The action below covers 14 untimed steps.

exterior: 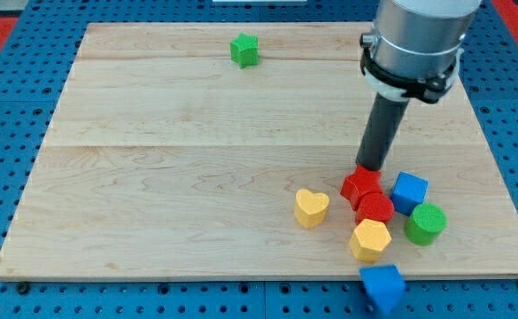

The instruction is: Slide green star towards yellow heart

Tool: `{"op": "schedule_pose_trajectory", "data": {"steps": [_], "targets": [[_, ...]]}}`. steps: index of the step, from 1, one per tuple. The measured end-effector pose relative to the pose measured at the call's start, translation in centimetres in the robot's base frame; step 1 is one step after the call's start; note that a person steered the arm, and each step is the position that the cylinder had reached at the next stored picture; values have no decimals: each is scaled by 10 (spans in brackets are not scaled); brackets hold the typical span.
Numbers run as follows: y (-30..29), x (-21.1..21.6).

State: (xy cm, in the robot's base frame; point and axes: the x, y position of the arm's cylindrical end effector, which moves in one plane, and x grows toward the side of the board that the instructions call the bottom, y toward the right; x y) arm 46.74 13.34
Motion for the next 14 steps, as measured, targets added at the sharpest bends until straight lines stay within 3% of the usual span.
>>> {"op": "schedule_pose_trajectory", "data": {"steps": [3, 4, 5, 6, 7, 8, 11, 12, 14], "targets": [[-3, -161], [-51, -209], [-125, -229], [-193, -220], [-210, -157], [-219, -145], [-235, -171], [-288, -156], [-280, -92]]}}
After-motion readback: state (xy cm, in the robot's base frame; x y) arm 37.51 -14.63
